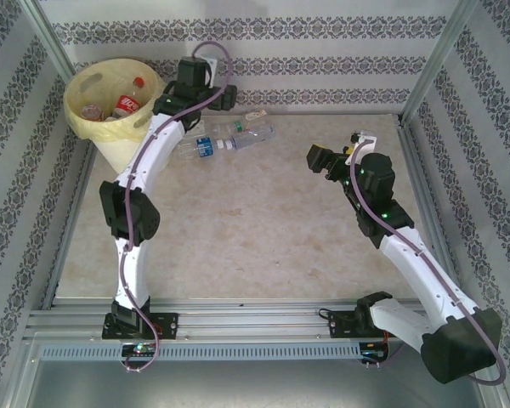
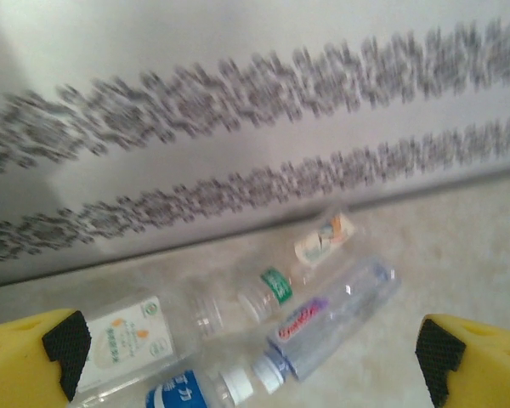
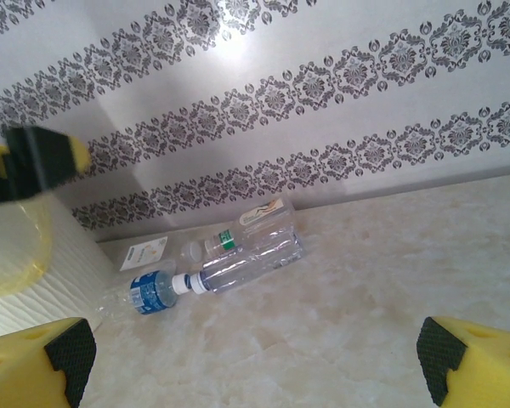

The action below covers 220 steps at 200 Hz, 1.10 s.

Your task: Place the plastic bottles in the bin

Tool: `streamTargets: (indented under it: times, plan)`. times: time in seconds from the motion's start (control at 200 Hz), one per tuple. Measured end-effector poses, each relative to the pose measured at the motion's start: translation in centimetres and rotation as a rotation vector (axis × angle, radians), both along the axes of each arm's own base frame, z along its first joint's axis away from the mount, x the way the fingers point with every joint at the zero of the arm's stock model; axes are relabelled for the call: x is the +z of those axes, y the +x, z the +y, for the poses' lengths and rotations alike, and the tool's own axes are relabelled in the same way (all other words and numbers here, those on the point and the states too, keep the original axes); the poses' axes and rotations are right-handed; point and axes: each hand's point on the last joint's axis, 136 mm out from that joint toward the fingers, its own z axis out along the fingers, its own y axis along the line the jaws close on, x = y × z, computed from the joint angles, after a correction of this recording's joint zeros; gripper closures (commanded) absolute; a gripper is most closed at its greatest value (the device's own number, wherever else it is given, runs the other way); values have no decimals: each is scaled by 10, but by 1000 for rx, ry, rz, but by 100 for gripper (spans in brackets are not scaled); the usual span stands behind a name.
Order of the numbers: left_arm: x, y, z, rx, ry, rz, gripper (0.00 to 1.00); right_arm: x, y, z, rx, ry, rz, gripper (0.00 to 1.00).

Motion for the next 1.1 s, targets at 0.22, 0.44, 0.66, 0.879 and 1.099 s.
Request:
streamTargets:
  times: [0.22, 0.44, 0.66, 0.879, 1.099]
  plan:
    - [-90, -4, -11, -107, 231, 185, 0, 4, -5, -3, -4, 2, -7, 2]
    - [-157, -2, 16, -65, 428, 339, 0, 5, -10, -7, -11, 2, -10, 2]
    - [-189, -6, 37, -57, 509, 443, 0, -1, -10, -9, -17, -2, 9, 2]
    - [-204, -9, 69, -31, 500, 517, 0, 0, -12, -10, -18, -2, 8, 2]
    - [-223, -16, 73, -59, 464, 578, 0, -1, -12, -10, -18, 1, 12, 2]
